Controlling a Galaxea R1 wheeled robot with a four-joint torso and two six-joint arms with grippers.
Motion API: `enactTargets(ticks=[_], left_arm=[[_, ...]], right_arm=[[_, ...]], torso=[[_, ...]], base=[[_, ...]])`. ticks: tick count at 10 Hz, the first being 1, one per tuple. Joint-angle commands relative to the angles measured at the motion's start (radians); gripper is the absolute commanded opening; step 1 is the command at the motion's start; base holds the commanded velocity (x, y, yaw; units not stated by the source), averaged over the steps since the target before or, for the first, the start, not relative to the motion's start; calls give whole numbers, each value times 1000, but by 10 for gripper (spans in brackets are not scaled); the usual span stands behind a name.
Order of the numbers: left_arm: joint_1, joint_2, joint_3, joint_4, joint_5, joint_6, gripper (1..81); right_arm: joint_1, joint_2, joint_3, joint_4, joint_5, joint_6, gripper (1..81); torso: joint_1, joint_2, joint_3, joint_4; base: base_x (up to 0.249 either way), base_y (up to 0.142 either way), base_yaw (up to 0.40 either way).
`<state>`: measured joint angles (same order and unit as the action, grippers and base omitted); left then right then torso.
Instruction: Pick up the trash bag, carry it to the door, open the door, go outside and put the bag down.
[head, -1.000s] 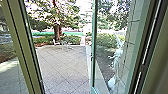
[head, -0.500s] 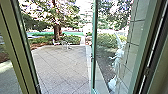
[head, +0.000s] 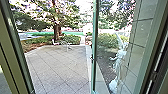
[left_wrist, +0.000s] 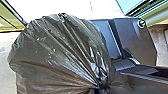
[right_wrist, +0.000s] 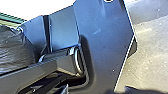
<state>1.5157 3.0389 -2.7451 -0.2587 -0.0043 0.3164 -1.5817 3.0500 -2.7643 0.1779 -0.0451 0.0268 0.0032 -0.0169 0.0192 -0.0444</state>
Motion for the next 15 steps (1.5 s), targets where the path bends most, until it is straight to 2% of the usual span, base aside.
enactTargets(ticks=[1, 15], left_arm=[[-58, -3, 1, -5, 53, 3, 10], [-56, 0, 1, 3, 55, 3, 10]], right_arm=[[48, 3, 2, -1, -61, -2, 811], [45, 5, 0, -3, -48, -4, 811]], torso=[[0, 0, 0, 0], [-3, -1, 0, 0]], base=[[108, 0, 0], [108, 0, 0]])
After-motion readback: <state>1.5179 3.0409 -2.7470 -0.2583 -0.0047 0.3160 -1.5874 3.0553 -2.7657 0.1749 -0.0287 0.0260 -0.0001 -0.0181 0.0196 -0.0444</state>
